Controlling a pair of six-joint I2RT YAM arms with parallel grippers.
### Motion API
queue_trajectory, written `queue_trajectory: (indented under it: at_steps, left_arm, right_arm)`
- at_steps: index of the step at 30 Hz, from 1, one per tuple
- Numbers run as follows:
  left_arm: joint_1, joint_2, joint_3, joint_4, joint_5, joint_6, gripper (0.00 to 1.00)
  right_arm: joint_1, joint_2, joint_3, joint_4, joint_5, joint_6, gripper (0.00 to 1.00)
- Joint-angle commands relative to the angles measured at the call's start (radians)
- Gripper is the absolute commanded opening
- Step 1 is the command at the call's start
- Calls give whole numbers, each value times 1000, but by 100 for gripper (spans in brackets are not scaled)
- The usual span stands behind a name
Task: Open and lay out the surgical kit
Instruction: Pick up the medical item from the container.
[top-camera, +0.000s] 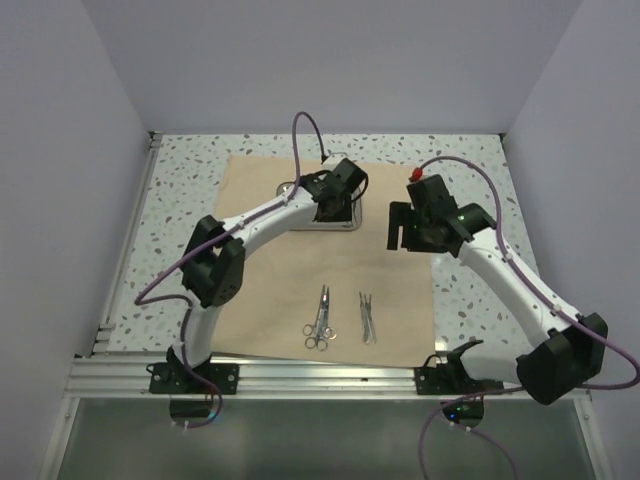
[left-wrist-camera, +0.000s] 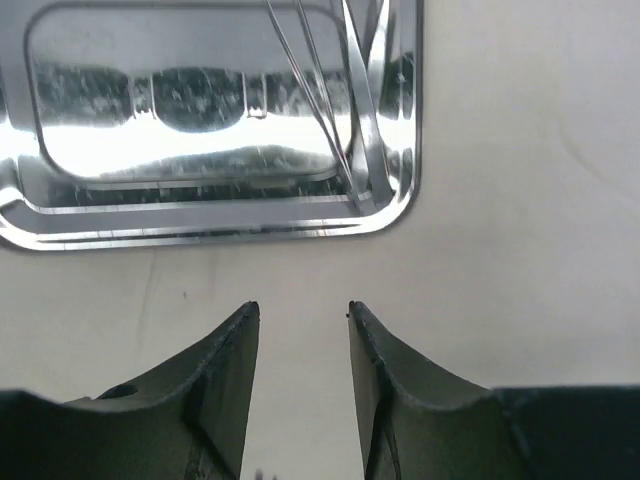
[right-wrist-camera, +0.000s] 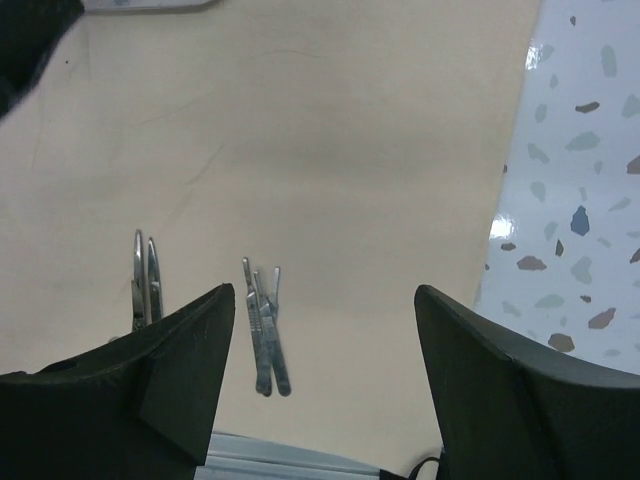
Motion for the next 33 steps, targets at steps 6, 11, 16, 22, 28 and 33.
queue_trajectory:
  at_steps: [6, 11, 16, 22, 28, 33]
  left_arm:
    - [109, 372, 386, -35, -18, 198, 43]
    - [129, 454, 495, 4, 11, 219, 43]
    - [135, 435, 483, 73, 36, 213, 43]
    - [140, 374, 400, 132, 83, 187, 43]
    - [141, 461, 475, 97, 99, 201, 42]
    - [141, 509, 493, 87, 113, 204, 41]
  right_arm:
    - [3, -216, -108, -90, 40, 72, 77]
    - [1, -249, -138, -127, 65, 85, 77]
    - [1, -217, -144, -116, 74, 89, 77]
    - [1, -132, -116, -92, 73, 55, 77]
    - [3, -84, -81, -85, 71, 30, 77]
    - [3, -81, -84, -85, 77, 23, 77]
